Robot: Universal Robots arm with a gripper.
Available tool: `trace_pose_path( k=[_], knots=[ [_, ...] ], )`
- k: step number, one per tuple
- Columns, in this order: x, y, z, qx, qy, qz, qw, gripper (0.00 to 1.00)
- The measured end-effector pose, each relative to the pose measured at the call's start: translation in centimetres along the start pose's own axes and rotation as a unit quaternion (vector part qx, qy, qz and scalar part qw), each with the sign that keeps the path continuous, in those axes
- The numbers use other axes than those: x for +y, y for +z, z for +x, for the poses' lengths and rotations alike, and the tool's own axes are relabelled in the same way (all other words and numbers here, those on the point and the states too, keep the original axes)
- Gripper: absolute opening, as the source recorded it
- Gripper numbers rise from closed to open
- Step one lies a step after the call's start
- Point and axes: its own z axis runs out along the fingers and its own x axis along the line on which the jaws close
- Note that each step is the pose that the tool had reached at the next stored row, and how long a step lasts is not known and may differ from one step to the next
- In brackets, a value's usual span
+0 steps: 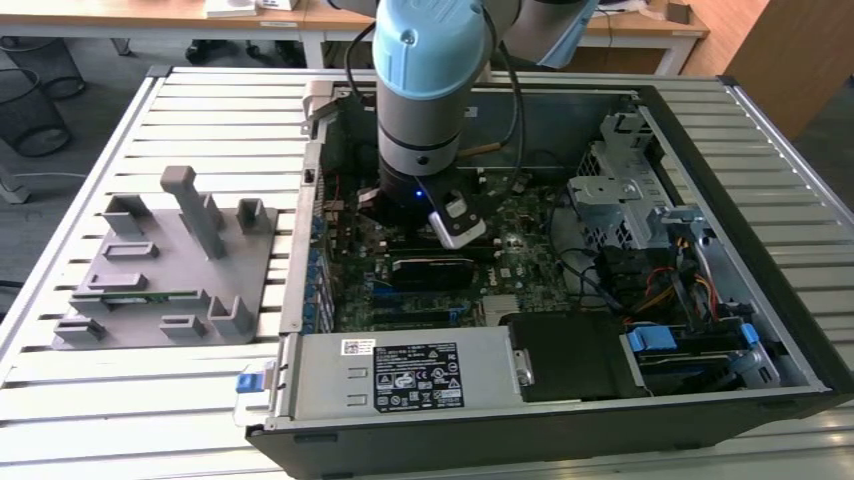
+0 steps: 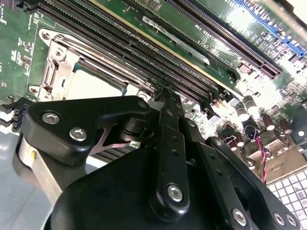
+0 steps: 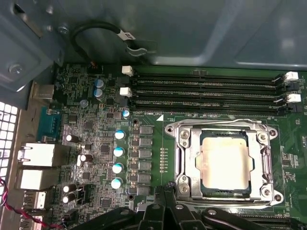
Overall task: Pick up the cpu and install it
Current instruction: 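Install the second cpu locking lever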
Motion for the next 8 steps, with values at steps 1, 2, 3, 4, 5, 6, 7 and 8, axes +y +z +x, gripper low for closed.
trace_pose_path(
  k=[1,2,3,4,5,6,7,8],
  knots=[
    [0.02,0.02,0.00,0.0000,0.000,-0.0003,1.0000,0.11],
    [0.04,0.05,0.01,0.0000,0.000,-0.0005,1.0000,0.11],
    [0.06,0.07,0.02,0.0000,0.000,-0.0008,1.0000,0.11],
    [0.08,0.10,0.02,0.0000,0.000,-0.0010,1.0000,0.11],
    [0.10,0.12,0.03,0.0001,0.000,-0.0011,1.0000,0.11],
    [0.11,0.13,0.04,0.0001,0.000,-0.0011,1.0000,0.11],
    [0.13,0.14,0.05,0.0001,0.000,-0.0012,1.0000,0.11],
    [0.16,0.15,0.07,0.0001,0.000,-0.0012,1.0000,0.11]
  ],
)
